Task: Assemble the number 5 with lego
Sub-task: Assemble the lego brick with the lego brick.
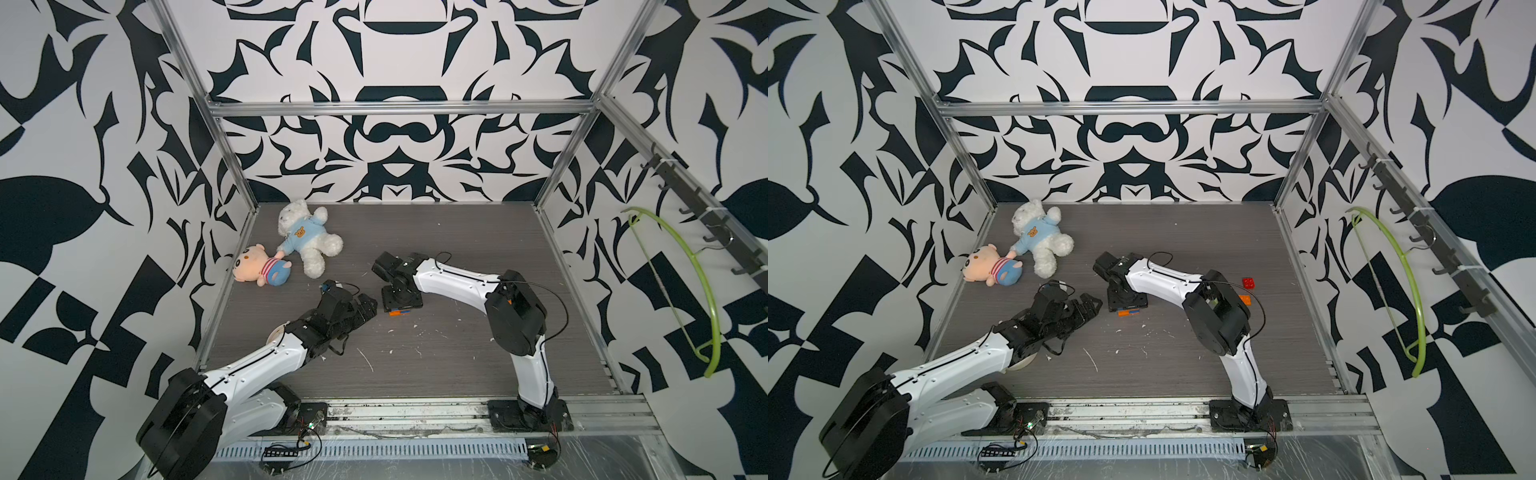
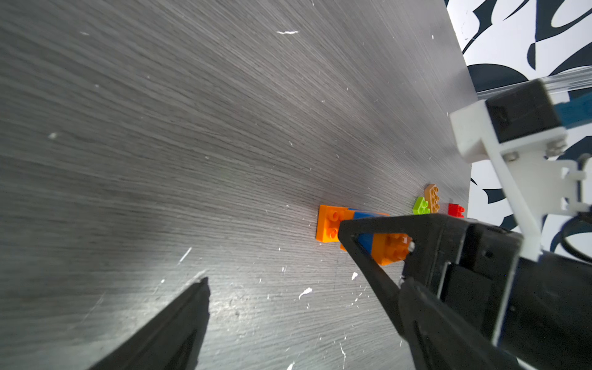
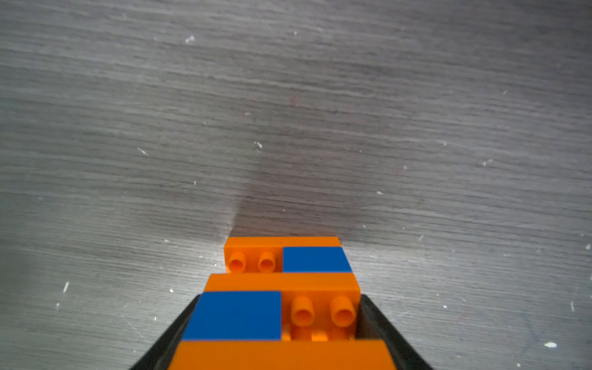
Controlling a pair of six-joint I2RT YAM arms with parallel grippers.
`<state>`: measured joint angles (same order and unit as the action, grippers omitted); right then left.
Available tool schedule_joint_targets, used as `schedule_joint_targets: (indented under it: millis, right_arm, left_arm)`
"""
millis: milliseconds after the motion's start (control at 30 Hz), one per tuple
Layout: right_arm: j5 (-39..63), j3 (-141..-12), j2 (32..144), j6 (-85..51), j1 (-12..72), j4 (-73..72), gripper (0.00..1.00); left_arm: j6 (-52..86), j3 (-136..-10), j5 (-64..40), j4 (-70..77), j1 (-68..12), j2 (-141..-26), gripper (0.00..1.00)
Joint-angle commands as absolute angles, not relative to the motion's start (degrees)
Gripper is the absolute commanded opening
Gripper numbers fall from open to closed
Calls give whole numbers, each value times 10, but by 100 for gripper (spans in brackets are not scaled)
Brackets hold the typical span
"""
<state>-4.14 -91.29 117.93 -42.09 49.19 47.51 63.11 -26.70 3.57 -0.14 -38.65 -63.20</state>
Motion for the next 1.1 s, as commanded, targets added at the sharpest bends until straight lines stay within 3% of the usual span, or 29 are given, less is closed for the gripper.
schedule_joint_targets:
  millis: [0,1067]
  right_arm:
    - [-33,-895,1171,-428,488,490,64]
    - [-1,-902,1209,-417,478,487,63]
  left_arm:
    - [627,-284,31,5,-390,-636,99]
    - [643,-288,38,25,-408,-663,99]
